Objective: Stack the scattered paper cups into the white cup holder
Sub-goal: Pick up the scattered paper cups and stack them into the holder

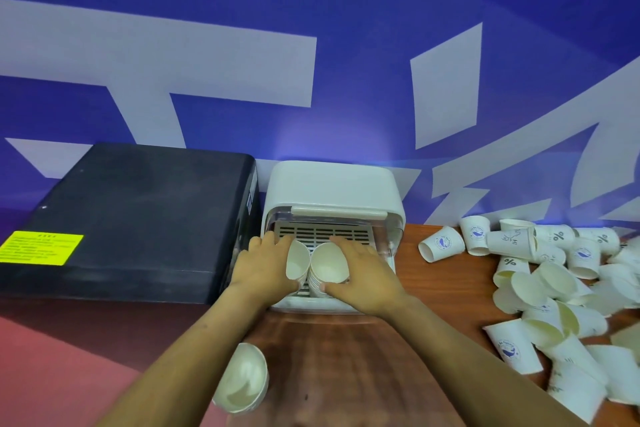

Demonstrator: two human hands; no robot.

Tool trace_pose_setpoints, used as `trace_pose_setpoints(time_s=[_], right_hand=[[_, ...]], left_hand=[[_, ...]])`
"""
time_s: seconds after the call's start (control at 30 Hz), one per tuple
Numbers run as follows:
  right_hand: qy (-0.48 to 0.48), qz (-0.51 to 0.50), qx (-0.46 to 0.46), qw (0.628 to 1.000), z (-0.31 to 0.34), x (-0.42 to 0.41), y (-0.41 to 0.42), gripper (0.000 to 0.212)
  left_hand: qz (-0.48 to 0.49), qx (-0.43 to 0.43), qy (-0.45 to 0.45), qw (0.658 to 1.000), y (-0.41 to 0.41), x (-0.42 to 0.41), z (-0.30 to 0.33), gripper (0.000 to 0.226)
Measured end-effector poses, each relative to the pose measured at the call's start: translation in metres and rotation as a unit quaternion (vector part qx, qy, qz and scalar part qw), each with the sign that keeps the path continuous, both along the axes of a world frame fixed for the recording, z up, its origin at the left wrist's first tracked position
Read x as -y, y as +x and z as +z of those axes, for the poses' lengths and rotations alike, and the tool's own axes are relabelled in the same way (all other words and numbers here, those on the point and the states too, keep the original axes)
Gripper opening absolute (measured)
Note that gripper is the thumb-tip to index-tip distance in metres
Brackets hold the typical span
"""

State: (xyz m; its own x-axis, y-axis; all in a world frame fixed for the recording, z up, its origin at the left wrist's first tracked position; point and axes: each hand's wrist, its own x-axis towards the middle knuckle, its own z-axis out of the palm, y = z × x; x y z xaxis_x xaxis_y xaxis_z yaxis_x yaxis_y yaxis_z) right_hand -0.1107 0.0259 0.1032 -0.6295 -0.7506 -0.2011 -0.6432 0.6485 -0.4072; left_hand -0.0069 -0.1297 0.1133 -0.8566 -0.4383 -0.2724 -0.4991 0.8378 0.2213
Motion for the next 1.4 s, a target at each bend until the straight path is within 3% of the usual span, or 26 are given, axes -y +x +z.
trace_pose_setpoints(time_s=[0.27,0.47,0.63,1.03,1.27,1.4], right_hand=[[0.004,-0.020,0.054,0.998,-0.004,-0.010,-0.002,0.082],[-0.051,-0.093,0.016,0.994,0.009,-0.043,-0.013,0.054],[-0.074,-0.134,0.024,0.988,0.019,-0.075,-0.033,0.035],[-0.048,-0.148,0.046,0.987,0.008,-0.180,-0.124,0.025],[-0.042,-0.135,0.043,0.989,-0.011,-0.231,-0.199,0.029],[-0.049,-0.123,0.024,0.991,-0.018,-0.250,-0.229,0.041]], left_hand=[[-0.001,0.022,0.016,1.000,0.000,-0.002,-0.009,0.085],[-0.011,-0.144,0.030,0.989,-0.007,-0.025,0.009,0.048],[-0.079,-0.208,0.063,0.973,-0.032,-0.072,0.031,0.030],[-0.067,-0.144,0.095,0.983,-0.123,-0.179,0.029,0.034],[-0.030,-0.097,0.128,0.987,-0.179,-0.242,-0.011,0.040],[-0.020,-0.077,0.102,0.992,-0.206,-0.254,-0.024,0.048]])
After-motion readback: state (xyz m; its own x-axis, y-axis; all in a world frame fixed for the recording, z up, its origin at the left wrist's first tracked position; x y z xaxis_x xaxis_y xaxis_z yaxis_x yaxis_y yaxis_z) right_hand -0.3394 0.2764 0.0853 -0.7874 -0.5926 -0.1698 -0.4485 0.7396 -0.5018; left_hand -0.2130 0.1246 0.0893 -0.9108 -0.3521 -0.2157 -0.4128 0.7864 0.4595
